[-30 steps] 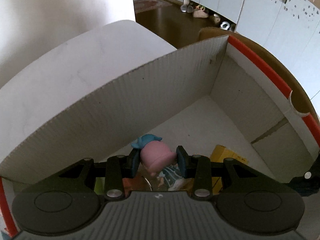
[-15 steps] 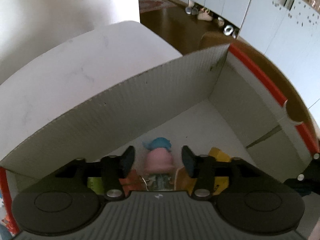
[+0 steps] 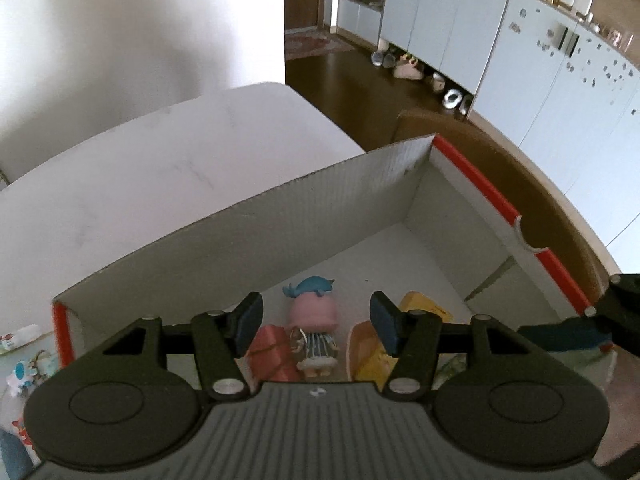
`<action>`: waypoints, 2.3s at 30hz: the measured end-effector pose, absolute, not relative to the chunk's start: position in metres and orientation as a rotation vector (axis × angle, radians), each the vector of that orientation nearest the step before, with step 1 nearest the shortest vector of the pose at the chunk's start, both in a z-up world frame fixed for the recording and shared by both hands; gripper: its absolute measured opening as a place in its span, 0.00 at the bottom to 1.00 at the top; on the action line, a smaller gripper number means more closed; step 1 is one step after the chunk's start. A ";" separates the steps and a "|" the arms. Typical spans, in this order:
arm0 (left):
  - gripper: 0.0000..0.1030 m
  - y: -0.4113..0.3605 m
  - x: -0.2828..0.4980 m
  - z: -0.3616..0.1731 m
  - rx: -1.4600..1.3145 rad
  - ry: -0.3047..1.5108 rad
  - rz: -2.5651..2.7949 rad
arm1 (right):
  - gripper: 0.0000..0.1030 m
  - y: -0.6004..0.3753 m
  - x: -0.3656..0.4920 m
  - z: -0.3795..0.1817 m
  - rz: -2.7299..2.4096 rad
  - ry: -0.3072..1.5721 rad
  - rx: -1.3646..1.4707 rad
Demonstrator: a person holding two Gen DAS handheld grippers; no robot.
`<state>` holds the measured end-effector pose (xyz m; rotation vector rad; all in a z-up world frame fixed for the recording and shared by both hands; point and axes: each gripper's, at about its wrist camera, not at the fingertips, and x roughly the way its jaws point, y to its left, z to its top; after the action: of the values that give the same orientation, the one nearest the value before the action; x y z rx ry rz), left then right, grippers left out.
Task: Organize rigid objects
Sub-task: 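Withdraw both tools from the box back toward the table, then grasp the white glue stick with the left tool while the right tool grasps the orange fish figurine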
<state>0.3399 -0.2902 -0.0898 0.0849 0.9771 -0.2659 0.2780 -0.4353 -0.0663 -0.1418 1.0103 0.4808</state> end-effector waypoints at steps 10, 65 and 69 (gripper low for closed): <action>0.57 -0.264 0.309 -0.057 0.032 0.885 -0.286 | 0.74 -0.427 0.263 -0.044 0.450 0.962 -0.119; 0.94 0.011 0.207 -0.064 -0.114 0.770 -0.175 | 0.98 -0.184 0.213 -0.036 0.541 0.849 -0.057; 0.94 0.023 0.226 -0.074 -0.103 0.791 -0.143 | 0.98 -0.167 0.224 -0.046 0.540 0.857 -0.073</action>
<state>0.2260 0.0227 -0.0744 -0.1029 0.7909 -0.1433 0.2238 -0.1667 -0.0464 -0.0732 0.8567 0.5399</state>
